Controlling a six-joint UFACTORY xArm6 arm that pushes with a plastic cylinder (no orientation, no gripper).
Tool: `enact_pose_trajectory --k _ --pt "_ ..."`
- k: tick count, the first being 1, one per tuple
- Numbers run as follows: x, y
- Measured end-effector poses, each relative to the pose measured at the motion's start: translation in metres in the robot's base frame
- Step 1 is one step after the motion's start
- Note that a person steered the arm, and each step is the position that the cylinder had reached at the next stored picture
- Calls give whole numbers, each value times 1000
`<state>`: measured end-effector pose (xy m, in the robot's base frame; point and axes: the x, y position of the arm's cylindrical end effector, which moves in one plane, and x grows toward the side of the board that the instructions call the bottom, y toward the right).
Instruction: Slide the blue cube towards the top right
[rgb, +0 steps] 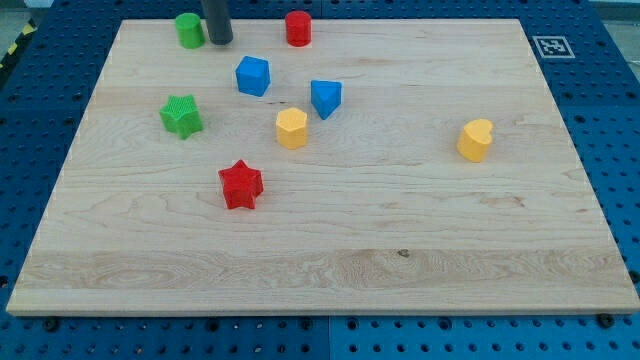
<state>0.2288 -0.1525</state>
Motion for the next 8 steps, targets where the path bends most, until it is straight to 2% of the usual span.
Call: enact_pose_trajectory --k 2,3,4,5,6,8 --pt "-9 -48" --pt "-9 -46" --pt "-7 -12" --pt "26 24" --pt "79 42" --pt "80 42"
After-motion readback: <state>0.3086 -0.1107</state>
